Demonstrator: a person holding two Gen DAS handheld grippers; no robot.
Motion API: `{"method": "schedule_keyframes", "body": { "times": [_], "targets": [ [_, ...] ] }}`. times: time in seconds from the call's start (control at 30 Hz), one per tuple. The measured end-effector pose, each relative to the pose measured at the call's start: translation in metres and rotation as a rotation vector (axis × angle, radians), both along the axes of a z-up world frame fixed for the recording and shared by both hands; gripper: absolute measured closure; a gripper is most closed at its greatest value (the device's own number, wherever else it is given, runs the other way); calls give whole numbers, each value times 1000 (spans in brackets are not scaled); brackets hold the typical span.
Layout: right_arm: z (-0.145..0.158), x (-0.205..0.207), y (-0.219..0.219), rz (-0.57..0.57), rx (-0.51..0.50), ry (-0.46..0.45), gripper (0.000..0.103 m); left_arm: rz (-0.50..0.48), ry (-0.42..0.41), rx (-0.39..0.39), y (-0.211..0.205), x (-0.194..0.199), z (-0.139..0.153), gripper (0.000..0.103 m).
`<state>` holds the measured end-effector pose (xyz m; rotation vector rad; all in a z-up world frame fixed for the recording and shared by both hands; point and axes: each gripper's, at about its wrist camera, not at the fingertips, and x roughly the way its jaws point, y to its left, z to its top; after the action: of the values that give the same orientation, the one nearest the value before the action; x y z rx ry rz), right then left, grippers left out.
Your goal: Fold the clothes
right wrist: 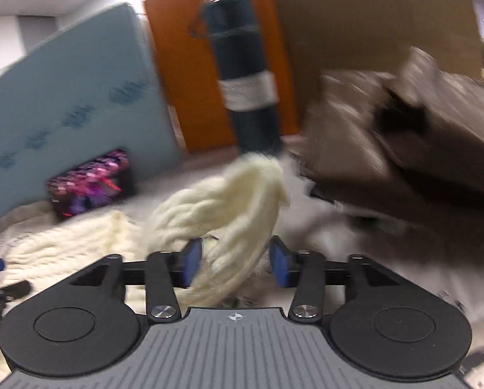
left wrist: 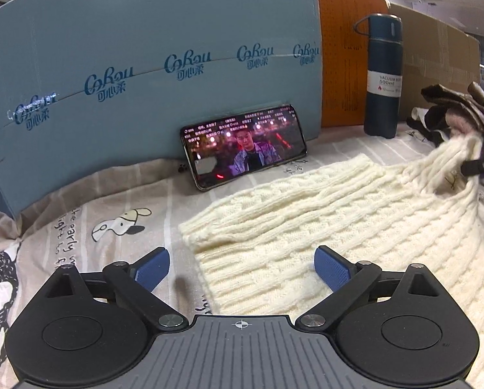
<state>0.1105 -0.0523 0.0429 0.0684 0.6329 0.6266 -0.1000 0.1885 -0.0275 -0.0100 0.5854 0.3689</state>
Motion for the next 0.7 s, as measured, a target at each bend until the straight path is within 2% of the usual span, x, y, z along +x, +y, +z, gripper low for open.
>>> {"method": "schedule_keyframes", "body": {
  "times": [0.07, 0.17, 0.23, 0.33, 0.43, 0.57, 0.63, 0.7],
  "targets": [
    [4, -5, -9, -34, -1, -7, 36, 2, -21, 24, -2, -4, 6, 5],
    [15, -27, -27, -36, 42, -60, 34, -25, -70, 51, -8, -15, 19, 5],
    [24, -52, -37, 16, 81, -111, 28, -37, -91, 70, -13, -24, 26, 5],
    [31, -95, -44, 173, 117, -167, 24, -53, -108, 77, -21, -41, 31, 5],
    [29, -129, -41, 370, 126, -149, 24, -95, -116, 59, -31, -65, 33, 5],
    [26, -173, -37, 632, 137, -125, 23, -242, -157, -60, -45, -107, 34, 5],
    [20, -190, -30, 749, 98, -106, 21, -267, -162, -67, -55, -124, 32, 4],
    [11, -203, -18, 817, 23, -96, 21, -287, -154, -43, -67, -137, 29, 4]
  ]
}}
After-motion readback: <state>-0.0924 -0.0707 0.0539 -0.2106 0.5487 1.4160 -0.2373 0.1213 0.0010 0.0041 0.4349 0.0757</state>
